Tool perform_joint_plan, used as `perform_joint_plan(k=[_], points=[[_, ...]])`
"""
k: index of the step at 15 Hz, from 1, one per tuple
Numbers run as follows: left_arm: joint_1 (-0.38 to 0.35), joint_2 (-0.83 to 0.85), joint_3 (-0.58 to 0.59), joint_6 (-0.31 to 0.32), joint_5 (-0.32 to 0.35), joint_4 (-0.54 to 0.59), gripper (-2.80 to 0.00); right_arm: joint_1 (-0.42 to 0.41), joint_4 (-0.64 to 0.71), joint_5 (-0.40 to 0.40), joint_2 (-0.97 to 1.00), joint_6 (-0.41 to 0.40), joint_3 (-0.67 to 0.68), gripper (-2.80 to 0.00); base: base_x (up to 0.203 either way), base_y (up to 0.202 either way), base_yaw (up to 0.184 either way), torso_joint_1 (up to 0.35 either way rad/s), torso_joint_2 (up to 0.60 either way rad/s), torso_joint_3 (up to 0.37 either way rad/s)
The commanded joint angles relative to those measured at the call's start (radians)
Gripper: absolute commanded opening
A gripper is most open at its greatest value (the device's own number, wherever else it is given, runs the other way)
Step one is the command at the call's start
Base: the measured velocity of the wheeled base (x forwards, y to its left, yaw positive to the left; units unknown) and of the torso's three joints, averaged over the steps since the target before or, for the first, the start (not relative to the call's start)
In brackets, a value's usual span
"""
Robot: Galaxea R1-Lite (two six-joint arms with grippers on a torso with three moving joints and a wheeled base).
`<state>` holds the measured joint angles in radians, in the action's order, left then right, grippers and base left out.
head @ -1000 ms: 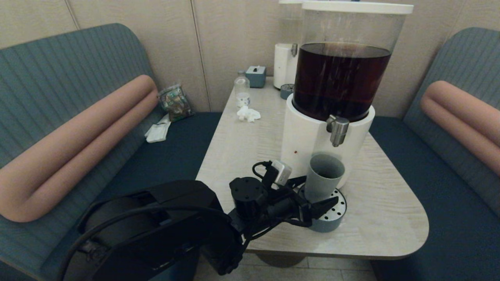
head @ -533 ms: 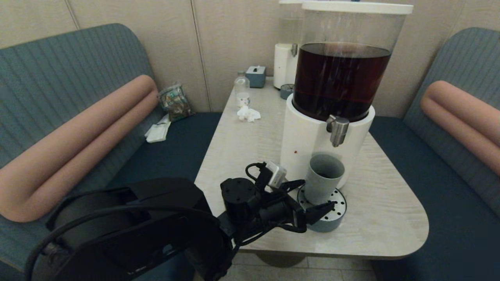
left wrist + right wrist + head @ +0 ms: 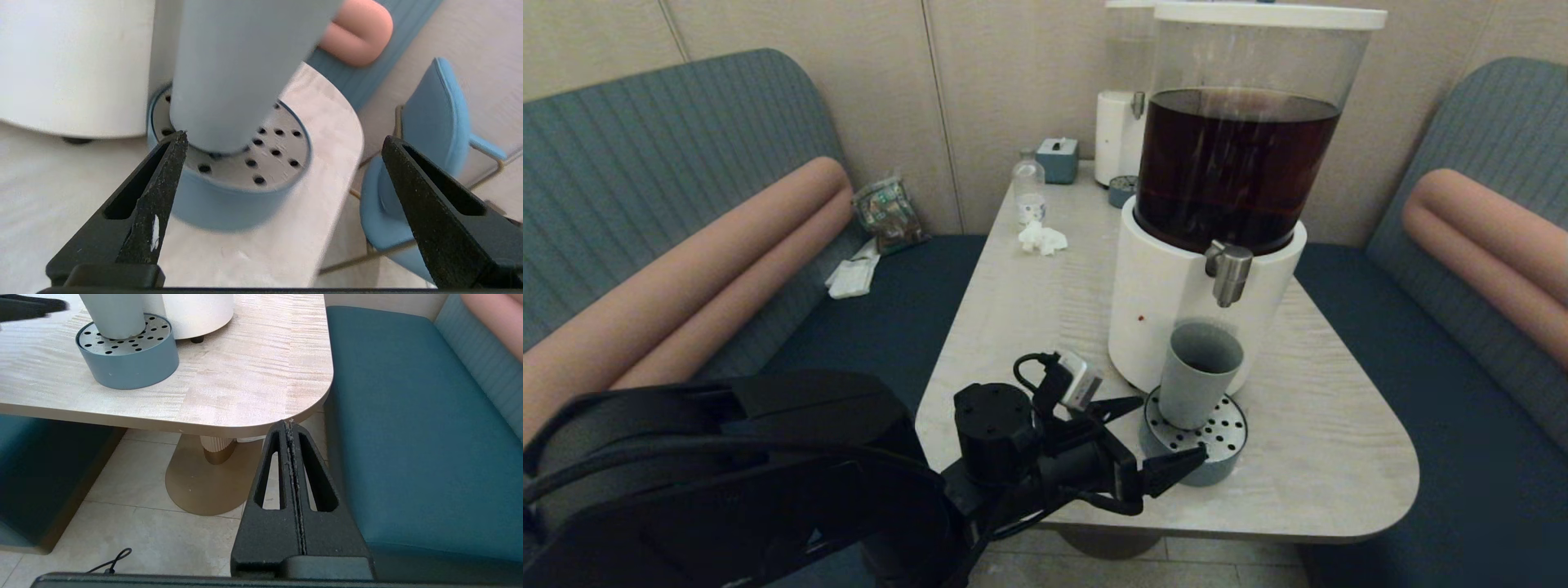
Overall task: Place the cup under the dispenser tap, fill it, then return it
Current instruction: Place it under the water dispenser, then turn on the faucet
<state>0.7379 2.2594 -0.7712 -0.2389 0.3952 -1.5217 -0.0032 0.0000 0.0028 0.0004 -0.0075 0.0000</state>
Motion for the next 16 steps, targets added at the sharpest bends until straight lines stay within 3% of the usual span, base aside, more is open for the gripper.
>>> perform_joint_plan(k=[1, 9, 11, 14, 16], points=[[0.000, -0.082, 0.079, -0.002, 0.001, -0.008, 0.00, 0.000, 0.000, 0.000, 0.000, 0.000, 0.000, -2.80, 0.000, 0.000, 0.000, 0.000, 0.00, 0.000], [-0.022, -0.444, 0.333, -0.017, -0.054, -0.008, 0.00, 0.000, 0.000, 0.000, 0.000, 0.000, 0.000, -2.80, 0.000, 0.000, 0.000, 0.000, 0.00, 0.000], [-0.048, -0.577, 0.366, -0.033, -0.117, -0.008, 0.00, 0.000, 0.000, 0.000, 0.000, 0.000, 0.000, -2.80, 0.000, 0.000, 0.000, 0.000, 0.00, 0.000], [-0.113, -0.742, 0.398, -0.076, -0.272, -0.008, 0.00, 0.000, 0.000, 0.000, 0.000, 0.000, 0.000, -2.80, 0.000, 0.000, 0.000, 0.000, 0.00, 0.000], [-0.222, -0.842, 0.425, -0.092, -0.311, -0.008, 0.00, 0.000, 0.000, -0.001, 0.000, 0.000, 0.000, -2.80, 0.000, 0.000, 0.000, 0.000, 0.00, 0.000]])
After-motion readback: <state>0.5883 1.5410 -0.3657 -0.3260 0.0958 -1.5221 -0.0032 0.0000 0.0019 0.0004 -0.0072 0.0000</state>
